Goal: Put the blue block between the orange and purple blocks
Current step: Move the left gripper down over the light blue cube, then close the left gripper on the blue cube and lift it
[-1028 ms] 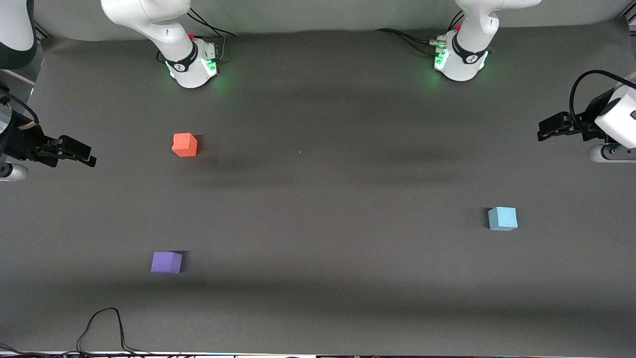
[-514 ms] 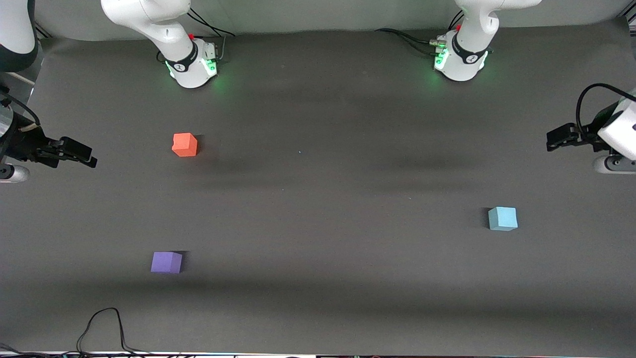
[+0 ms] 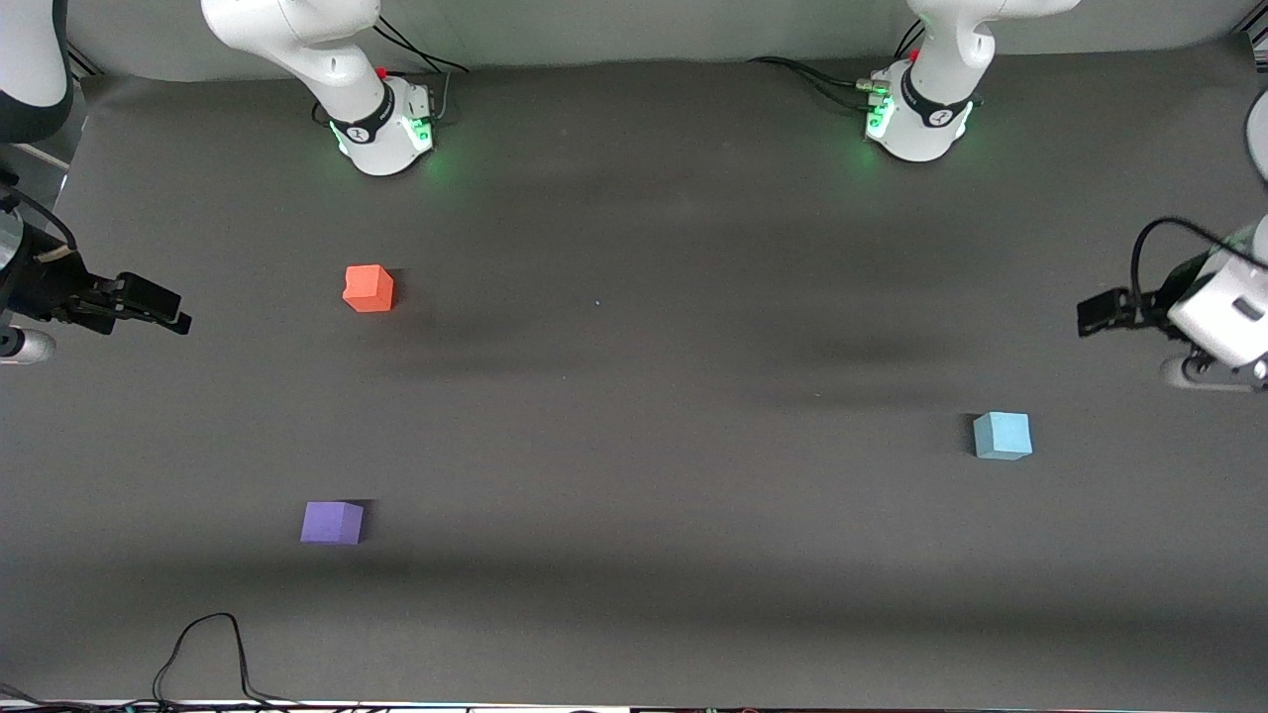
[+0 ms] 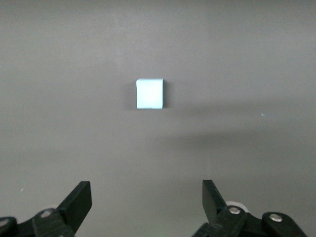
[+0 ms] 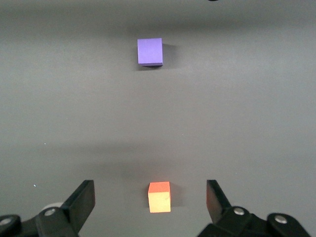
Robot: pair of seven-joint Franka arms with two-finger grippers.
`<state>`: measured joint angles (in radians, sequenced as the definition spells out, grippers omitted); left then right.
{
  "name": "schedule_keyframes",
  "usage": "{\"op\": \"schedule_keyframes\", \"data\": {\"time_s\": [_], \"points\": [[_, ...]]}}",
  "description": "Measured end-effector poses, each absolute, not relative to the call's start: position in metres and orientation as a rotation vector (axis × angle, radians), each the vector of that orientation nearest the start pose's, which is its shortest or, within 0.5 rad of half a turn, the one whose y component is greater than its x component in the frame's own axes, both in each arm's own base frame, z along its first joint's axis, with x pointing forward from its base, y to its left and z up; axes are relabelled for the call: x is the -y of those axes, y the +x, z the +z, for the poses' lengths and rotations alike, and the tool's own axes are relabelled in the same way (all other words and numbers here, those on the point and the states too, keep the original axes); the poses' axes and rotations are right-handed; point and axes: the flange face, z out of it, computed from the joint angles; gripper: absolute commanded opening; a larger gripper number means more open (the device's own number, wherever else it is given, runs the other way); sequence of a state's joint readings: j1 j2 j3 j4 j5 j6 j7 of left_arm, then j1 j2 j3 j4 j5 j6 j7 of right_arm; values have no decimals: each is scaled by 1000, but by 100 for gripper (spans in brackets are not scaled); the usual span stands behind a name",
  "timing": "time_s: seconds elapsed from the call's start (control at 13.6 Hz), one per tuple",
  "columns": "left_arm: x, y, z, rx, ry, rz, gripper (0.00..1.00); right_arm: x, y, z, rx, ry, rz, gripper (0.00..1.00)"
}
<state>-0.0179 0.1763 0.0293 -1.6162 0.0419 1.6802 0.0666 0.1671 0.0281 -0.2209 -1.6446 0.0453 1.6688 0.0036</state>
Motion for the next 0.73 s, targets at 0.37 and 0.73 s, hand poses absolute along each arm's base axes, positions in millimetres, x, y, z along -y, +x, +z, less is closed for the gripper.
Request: {"op": "schedule_keyframes", "data": {"time_s": [0.37,0.73], "points": [[-26,643,402,-105,-3104,132,100,25,570,581,-97,-3102,8,100],[-35,647,303,-110,-3106,63,100,25,570,580,-97,-3102,11,100]]}}
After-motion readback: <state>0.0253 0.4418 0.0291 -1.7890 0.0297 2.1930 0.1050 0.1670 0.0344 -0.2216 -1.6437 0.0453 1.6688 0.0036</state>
